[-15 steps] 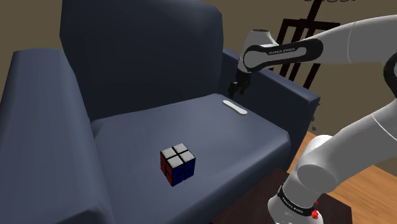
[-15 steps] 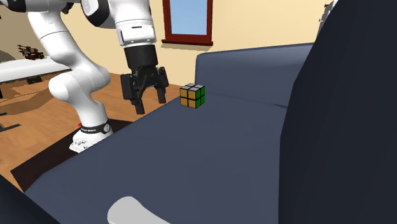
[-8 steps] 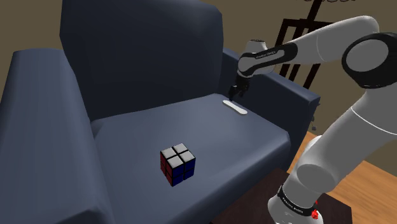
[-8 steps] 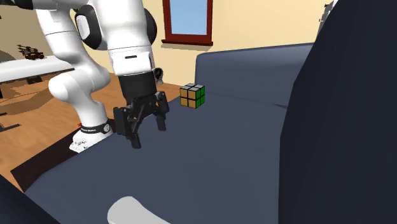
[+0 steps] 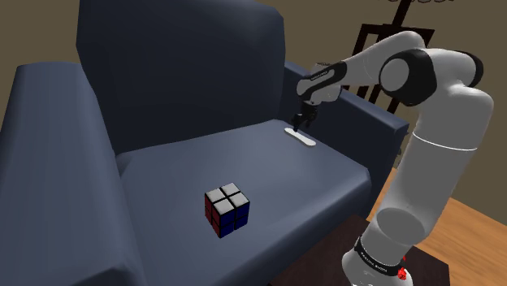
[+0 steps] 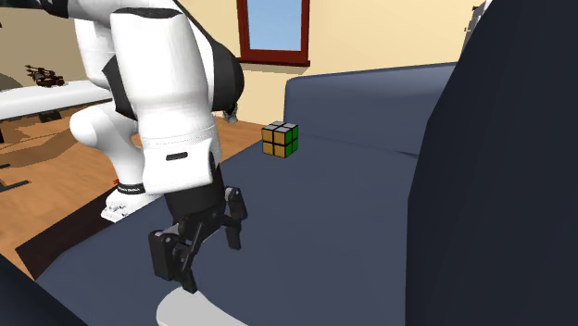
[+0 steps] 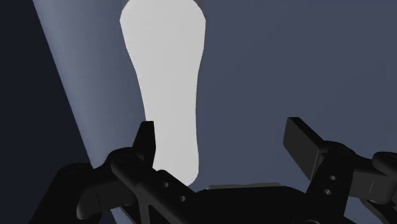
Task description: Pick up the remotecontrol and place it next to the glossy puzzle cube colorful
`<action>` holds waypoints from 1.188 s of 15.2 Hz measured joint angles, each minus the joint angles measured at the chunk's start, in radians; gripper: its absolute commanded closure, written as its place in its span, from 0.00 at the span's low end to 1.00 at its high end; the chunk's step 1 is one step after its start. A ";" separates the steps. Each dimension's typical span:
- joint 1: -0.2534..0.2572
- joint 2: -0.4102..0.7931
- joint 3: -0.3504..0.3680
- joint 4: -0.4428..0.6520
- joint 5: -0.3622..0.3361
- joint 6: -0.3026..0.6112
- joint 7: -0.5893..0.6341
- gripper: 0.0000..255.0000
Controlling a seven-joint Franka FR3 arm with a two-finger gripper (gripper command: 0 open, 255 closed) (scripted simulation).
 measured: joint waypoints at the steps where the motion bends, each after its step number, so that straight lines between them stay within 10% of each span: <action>1: -0.013 0.039 -0.002 0.027 0.029 0.003 -0.024 0.00; 18: -0.085 0.237 0.025 0.112 0.170 0.078 -0.134 0.00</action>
